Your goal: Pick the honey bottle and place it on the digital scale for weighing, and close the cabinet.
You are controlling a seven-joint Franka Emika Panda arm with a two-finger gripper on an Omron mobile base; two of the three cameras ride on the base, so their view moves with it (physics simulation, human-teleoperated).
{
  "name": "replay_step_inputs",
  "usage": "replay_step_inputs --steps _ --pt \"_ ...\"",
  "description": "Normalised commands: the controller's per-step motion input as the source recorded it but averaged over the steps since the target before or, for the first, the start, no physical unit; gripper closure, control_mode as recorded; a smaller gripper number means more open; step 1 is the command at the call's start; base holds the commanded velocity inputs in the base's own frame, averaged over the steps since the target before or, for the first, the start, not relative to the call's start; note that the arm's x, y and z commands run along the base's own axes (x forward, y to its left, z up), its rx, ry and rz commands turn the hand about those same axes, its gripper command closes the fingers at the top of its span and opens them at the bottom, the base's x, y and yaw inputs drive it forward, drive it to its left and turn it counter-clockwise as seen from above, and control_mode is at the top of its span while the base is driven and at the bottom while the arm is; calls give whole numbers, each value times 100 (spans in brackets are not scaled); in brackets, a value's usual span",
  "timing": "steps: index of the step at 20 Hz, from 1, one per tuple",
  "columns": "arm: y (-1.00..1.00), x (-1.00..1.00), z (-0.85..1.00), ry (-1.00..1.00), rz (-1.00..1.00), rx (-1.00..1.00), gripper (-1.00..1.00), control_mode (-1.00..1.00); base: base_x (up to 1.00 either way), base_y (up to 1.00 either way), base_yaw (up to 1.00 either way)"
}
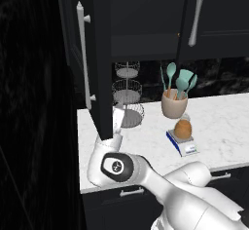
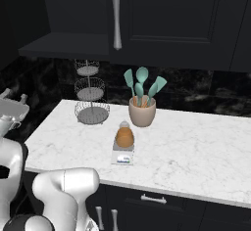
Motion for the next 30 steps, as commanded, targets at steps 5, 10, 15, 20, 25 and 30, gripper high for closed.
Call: replay_step_inputs --steps 5,10,15,20,25,30 --pt "10 28 -12 29 -1 -28 -100 -100 0 0 0" --pt "20 14 -28 16 0 -27 -100 -100 0 0 0" --pt "21 -1 -31 0 0 -17 -100 -100 0 0 0" --pt "40 0 -3 7 -2 -3 -100 -100 0 0 0" --pt "53 0 1 11 -2 -1 -100 -100 0 0 0" --pt "67 10 -2 16 0 -4 -100 -100 0 0 0"
